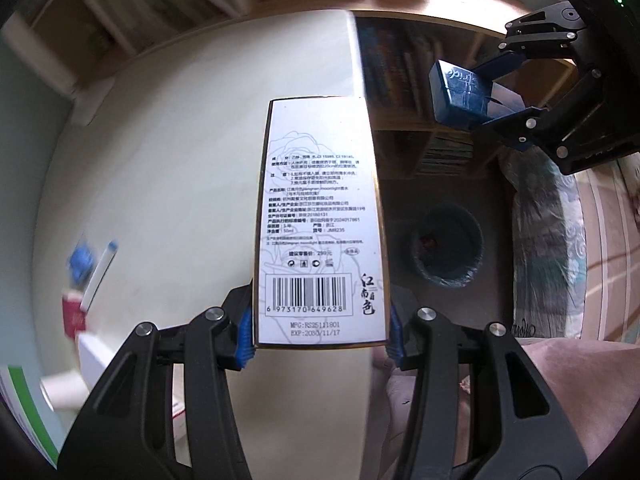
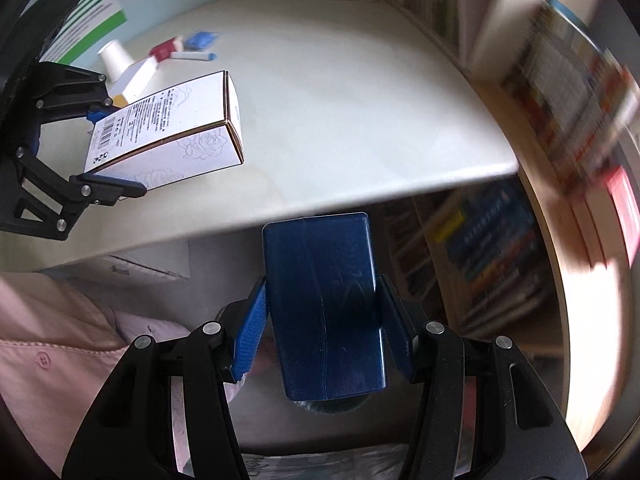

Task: Collect trash
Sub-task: 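Carry the white box and navy box over the teal wastebasket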

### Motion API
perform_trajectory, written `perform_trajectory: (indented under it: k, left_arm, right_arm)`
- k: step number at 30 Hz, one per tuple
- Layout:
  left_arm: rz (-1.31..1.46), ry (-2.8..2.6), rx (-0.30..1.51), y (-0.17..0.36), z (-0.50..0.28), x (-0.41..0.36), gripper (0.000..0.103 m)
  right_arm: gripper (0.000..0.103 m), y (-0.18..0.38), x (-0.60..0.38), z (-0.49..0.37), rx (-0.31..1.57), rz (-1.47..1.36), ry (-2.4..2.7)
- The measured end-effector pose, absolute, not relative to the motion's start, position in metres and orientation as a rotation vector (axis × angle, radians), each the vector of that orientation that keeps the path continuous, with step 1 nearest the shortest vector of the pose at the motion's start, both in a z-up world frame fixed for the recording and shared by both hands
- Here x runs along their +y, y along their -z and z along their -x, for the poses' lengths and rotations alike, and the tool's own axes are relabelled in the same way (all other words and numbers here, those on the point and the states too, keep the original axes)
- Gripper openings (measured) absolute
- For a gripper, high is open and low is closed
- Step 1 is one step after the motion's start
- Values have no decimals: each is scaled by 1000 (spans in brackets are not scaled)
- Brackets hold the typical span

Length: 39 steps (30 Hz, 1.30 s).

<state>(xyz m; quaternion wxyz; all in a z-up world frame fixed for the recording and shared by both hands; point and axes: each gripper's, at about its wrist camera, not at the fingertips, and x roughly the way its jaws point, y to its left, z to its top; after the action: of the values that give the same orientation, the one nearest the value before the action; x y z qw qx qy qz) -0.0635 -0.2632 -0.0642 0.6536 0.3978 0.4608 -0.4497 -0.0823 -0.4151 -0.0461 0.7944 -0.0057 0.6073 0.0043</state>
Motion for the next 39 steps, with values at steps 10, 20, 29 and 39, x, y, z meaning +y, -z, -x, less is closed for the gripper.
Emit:
perform_trajectory:
  k: [10,20,29,39]
  left_arm:
    - [-1021,1184,1025,80,117,-320,46]
    - [-1120,1307,1058,112,168,-356,46]
    - [-1230,1368,1117,161,211,-379,46]
    - [-1362,1403,1190,224,251,-408,46]
  right_arm:
    - [55,64,-452,156,1317,-155,145]
    - [55,91,-473,221,1317,-318,268]
    - [55,140,-486,276,1324,-501,389]
    - [55,200,-496,320,1317,-678,487]
